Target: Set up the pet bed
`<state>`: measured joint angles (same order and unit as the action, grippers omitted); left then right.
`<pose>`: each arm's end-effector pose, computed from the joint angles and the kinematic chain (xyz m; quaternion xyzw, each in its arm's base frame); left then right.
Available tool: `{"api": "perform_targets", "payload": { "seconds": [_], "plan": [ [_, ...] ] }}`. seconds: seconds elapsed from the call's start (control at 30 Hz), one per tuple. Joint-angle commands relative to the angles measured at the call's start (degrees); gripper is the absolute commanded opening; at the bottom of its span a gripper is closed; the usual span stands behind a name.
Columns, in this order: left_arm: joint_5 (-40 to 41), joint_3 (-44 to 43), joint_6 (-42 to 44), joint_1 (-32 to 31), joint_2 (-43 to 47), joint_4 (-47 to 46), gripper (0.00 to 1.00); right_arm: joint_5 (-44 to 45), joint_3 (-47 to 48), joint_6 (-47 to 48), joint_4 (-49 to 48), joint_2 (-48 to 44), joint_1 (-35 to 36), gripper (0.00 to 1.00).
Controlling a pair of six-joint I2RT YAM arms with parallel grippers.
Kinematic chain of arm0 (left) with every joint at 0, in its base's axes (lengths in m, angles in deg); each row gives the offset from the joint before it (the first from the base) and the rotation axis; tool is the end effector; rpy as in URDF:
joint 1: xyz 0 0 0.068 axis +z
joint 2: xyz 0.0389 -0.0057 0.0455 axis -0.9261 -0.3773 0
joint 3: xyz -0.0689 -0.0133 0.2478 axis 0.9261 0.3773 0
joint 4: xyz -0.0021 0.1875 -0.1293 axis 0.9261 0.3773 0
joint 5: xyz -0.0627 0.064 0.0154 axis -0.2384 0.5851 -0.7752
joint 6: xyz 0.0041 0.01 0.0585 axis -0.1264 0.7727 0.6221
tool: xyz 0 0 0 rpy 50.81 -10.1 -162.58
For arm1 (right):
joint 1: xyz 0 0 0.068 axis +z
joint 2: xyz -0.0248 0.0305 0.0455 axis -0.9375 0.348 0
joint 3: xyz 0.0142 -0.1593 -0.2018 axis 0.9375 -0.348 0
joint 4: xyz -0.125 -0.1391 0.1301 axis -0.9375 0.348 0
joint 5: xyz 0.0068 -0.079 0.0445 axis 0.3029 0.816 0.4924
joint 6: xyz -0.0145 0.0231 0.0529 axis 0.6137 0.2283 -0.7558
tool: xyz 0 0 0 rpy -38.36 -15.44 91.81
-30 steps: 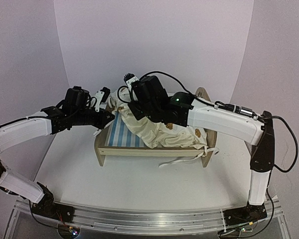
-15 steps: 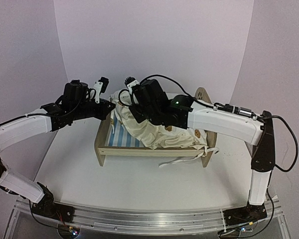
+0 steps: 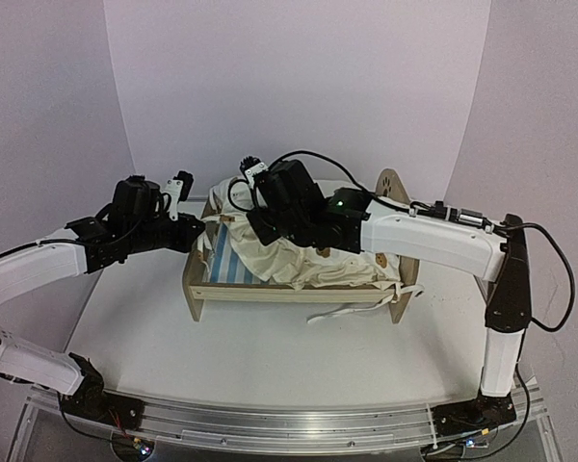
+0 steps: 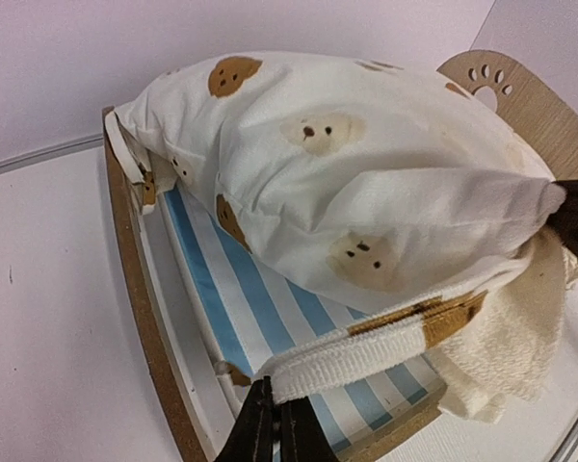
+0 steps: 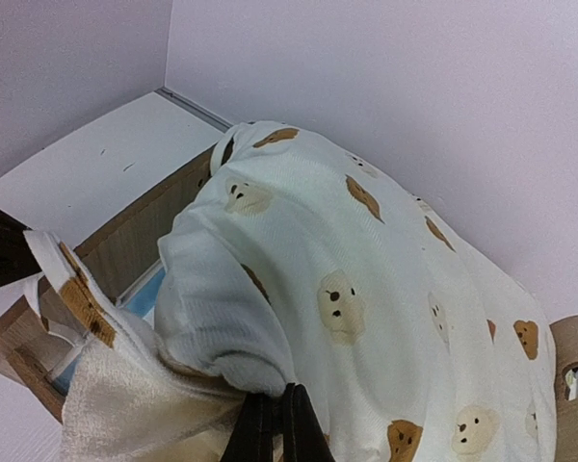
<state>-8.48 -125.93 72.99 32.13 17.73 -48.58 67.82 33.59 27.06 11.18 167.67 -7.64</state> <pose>0.2064 -0.1470 0.2929 0.1668 0.8358 -0.2015 0.4827 0.2256 0.3670 0.3288 -0.2790 0.7702 0.0105 0.5734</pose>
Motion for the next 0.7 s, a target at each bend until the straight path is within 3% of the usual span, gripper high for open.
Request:
{"api": "perform_targets", "payload": {
  "seconds": [0.0, 0.33, 0.67],
  "plan": [
    [1.9, -0.1, -0.9, -0.2, 4.4, 2.1, 0.02, -2.9, 3.2, -3.0, -0.2, 2.0, -0.5, 0.0],
    [-0.2, -3.7, -2.4, -0.1, 3.4, 10.2, 0.09, -5.1, 4.0, -6.0, 0.9, 4.4, -0.5, 0.0],
    [-3.2, -1.9, -5.9, -0.2, 6.7, 13.3, 0.18, -5.4, 2.6, -7.0, 1.0, 4.5, -0.5, 0.0]
  ]
}}
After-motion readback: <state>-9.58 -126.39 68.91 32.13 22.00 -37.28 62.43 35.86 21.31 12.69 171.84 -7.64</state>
